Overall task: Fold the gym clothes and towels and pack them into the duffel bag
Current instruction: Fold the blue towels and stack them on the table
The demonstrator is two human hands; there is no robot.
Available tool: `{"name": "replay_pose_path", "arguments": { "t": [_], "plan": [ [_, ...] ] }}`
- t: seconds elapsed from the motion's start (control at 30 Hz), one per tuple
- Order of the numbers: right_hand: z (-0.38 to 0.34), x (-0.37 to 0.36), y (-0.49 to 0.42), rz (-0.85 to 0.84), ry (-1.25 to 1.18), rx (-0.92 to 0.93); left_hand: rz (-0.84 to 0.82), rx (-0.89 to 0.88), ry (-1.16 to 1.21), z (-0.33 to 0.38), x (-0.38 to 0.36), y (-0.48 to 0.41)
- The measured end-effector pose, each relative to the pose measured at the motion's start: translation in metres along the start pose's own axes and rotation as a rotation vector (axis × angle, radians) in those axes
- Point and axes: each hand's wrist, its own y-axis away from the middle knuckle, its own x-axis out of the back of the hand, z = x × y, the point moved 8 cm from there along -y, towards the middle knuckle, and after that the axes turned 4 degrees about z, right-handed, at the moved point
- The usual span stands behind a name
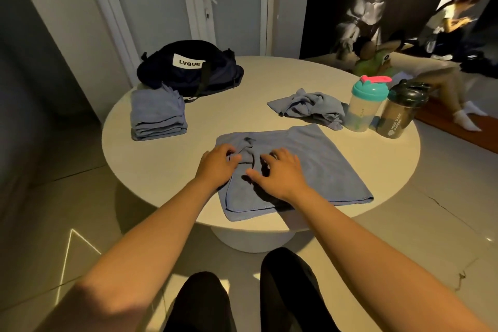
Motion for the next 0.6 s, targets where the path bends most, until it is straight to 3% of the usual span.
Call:
{"name": "replay_pose_path", "arguments": {
  "t": [0.13,0.23,0.4,0.5,0.6],
  "plan": [
    [-0.014,-0.013,-0.003,-0.058,-0.122,0.043,0.045,-0.087,-0.072,0.003,-0.002,0.011],
    [-0.013,-0.017,-0.001,0.001,-0.172,0.032,0.127,-0.083,-0.036,0.013,0.0,0.016],
    [-0.012,-0.014,0.009,0.122,-0.077,0.027,0.261,-0.038,0.358,0.014,0.018,0.027],
    [-0.014,-0.02,0.008,-0.004,0.04,-0.009,0.319,0.069,0.45,-0.004,0.033,0.03],
    [-0.016,-0.034,0.008,-0.227,0.098,-0.042,0.218,0.137,0.45,-0.01,0.026,0.035]
  ]
}}
